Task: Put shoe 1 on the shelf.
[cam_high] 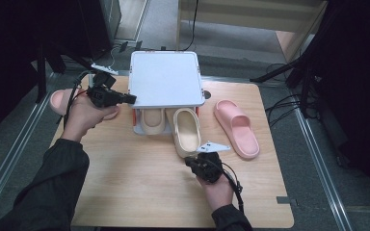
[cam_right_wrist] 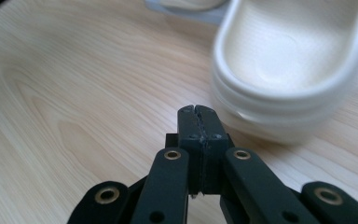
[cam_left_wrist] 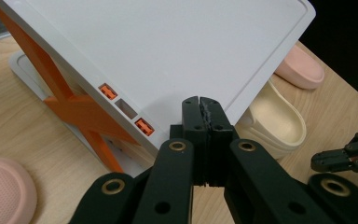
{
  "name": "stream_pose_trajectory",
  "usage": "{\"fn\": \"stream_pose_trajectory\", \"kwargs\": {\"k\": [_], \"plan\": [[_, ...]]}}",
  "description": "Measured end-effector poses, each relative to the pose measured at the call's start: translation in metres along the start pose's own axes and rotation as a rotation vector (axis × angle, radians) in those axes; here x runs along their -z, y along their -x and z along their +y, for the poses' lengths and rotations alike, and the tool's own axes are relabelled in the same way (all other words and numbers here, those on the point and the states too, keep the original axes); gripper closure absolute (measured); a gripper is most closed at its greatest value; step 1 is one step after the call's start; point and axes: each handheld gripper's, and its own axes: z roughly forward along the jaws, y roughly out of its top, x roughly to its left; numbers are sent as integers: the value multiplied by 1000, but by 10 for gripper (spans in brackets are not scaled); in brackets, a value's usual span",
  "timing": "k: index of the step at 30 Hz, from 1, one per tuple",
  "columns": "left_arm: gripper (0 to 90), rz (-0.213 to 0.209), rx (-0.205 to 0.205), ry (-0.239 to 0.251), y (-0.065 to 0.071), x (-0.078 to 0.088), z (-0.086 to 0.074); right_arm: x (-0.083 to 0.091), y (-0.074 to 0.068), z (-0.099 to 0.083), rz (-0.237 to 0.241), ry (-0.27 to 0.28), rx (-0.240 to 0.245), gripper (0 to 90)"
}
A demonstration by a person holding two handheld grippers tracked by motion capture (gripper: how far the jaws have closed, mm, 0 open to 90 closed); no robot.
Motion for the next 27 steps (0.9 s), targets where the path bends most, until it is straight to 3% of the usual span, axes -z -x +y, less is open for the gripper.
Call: {"fn": "stream_pose_trajectory", "kwargs": {"k": [3,6,14,21,27], "plan": [[899,0,1,0,0,0,0,4,4,-2,-17,-11,9,900],[899,0,1,0,0,0,0,4,18,-1,-49,-15,-3,900],[899,-6,1,0,-1,0,0,-19,27,19,-70,-35,14,900],[899,0,-5,-1,0,0,0,-41,33,41,-83,7,33,885],[898,-4,-1,1,-1,0,0,-56,40,58,-96,3,23,898]]}}
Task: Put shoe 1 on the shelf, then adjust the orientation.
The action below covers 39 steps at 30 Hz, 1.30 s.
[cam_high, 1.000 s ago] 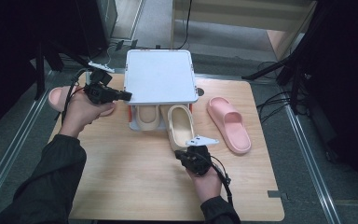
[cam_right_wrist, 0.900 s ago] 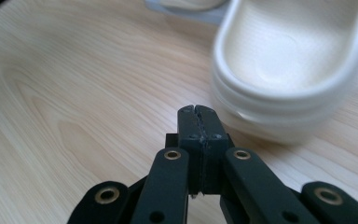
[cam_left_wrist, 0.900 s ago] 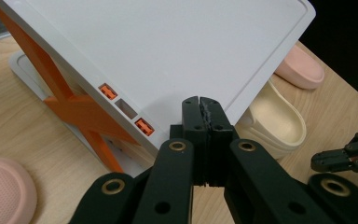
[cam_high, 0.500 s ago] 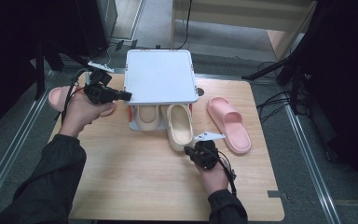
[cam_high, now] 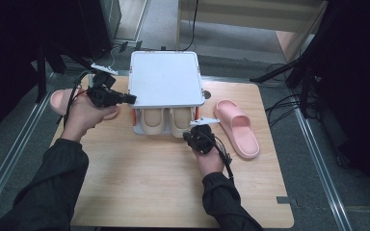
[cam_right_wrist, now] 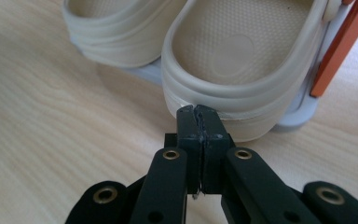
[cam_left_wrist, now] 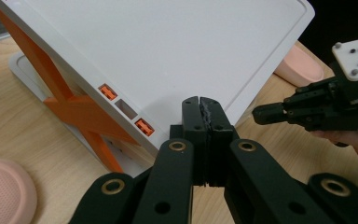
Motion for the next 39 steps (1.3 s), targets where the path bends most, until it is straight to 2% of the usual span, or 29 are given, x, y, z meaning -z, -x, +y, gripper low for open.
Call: {"fn": "stream_pose_trajectory", "kwargs": {"k": [5,9,11,13,18,22,25,27,29,32,34,36,39], "plan": [[898,4,0,-3,0,1,0,-9,5,6,6,13,-27,899],[894,1,5,3,-1,1,-1,-4,8,4,42,27,-58,898],[856,-12,25,1,-1,2,0,5,8,1,64,38,-62,877],[767,-44,68,-6,-1,3,2,16,6,-5,86,52,-67,834],[599,-33,116,19,0,15,3,44,2,-22,149,54,-59,672],[501,3,101,31,2,24,1,66,-3,-33,169,56,13,542],[457,24,82,38,1,31,-2,79,-1,-38,216,60,-1,522],[454,31,91,45,0,34,-5,86,-1,-40,226,54,14,519],[449,39,98,39,-3,37,-8,90,-1,-43,231,54,57,505],[450,53,114,43,-7,42,-14,92,1,-49,249,47,80,493],[449,60,122,44,-10,45,-17,92,2,-52,247,54,81,493],[450,65,129,50,-12,47,-21,90,4,-52,264,49,56,494],[469,73,130,50,-17,48,-27,87,5,-49,286,48,49,495]]}}
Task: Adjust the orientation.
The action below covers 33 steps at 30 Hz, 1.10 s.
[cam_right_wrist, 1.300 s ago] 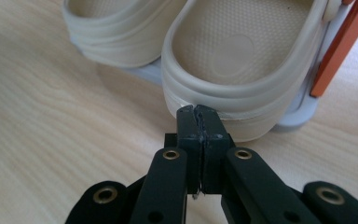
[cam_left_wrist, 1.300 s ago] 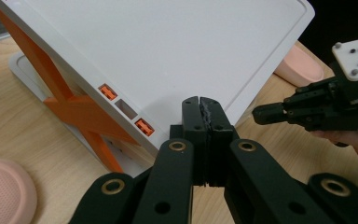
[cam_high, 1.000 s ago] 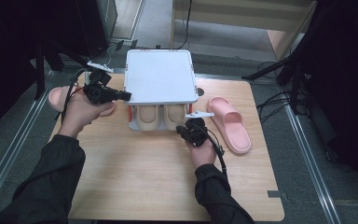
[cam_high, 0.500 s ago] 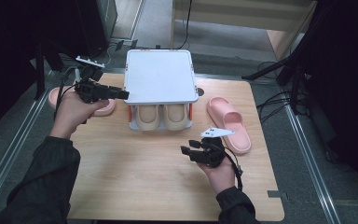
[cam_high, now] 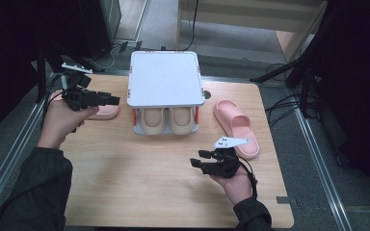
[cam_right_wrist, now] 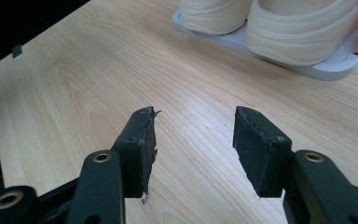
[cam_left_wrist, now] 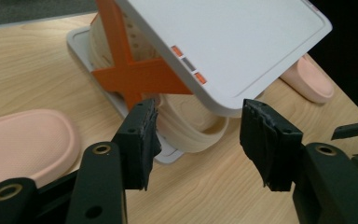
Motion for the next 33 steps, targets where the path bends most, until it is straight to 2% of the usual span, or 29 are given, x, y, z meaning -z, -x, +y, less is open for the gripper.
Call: {"fn": "stream_pose_trajectory", "kwargs": {"k": [2,7,10,13,15,18,23,26,29,33], "plan": [[508,7,-10,3,-3,1,-4,-2,1,1,8,0,-5,495],[626,38,0,-10,-15,-2,-10,-8,5,3,24,-6,-17,500],[716,74,15,-15,-28,-7,-17,-11,7,4,33,-10,-28,504],[852,95,33,-29,-44,-15,-26,-12,8,5,27,-9,-33,497],[893,117,45,-45,-54,-20,-31,-12,8,5,23,-7,-30,493],[896,155,57,-60,-68,-27,-37,-12,8,4,15,-6,-33,491],[897,197,79,-51,-86,-33,-42,-12,9,1,-1,-14,-35,489],[896,198,125,-33,-101,-39,-46,-10,9,-3,-11,-20,-42,487],[896,228,153,-41,-113,-44,-49,-5,9,-6,-26,-18,-47,484],[895,250,195,-27,-129,-48,-54,3,11,-9,-45,-2,-60,484]]}}
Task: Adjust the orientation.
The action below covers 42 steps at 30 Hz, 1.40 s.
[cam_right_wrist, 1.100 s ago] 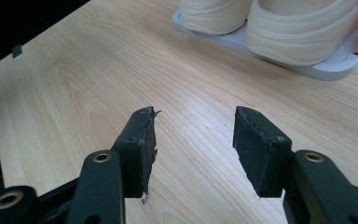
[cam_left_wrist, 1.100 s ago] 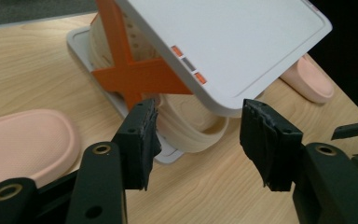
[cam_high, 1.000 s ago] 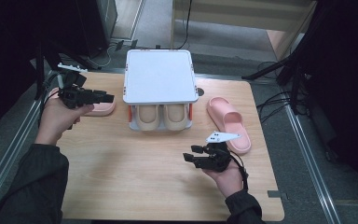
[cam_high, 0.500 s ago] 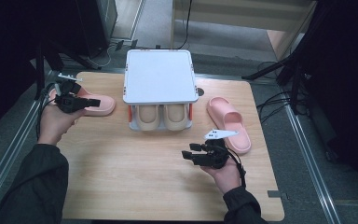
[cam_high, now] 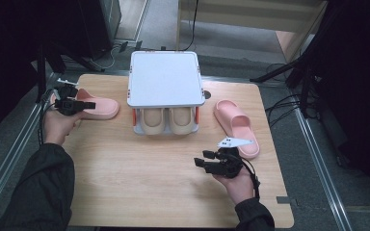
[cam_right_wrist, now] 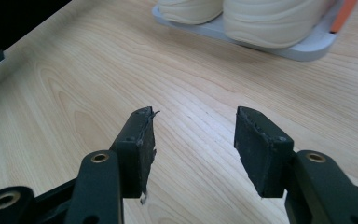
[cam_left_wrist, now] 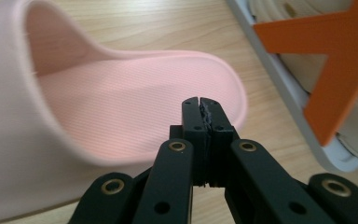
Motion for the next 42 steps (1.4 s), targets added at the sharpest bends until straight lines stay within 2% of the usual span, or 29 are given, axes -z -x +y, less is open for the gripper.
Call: {"fn": "stream_pose_trajectory", "kwargs": {"k": [3,7,9,11,16,20,27,31,35,37,42], "plan": [[895,23,17,6,-8,-5,-1,3,2,-2,-11,-1,-9,484],[892,56,8,-13,-15,-11,-5,2,1,-3,-14,-4,-13,483],[893,59,26,-20,-20,-12,-8,0,0,-3,-10,-11,-8,483],[892,38,41,-11,-23,-11,-11,-3,-2,-3,-7,-21,3,483],[892,33,54,-9,-27,-5,-17,-5,-3,-1,-2,-27,9,483],[886,38,37,-10,-29,0,-22,-8,-3,2,8,-24,13,483],[886,37,57,-13,-35,10,-32,-16,-6,7,33,-34,34,483],[886,51,42,-21,-38,16,-38,-21,-7,10,44,-39,43,484],[880,45,66,-15,-44,23,-44,-27,-9,14,58,-48,54,484],[855,29,91,-15,-45,26,-46,-29,-10,15,62,-53,60,484],[759,47,64,-9,-41,35,-47,-36,-13,19,77,-64,70,486]]}}
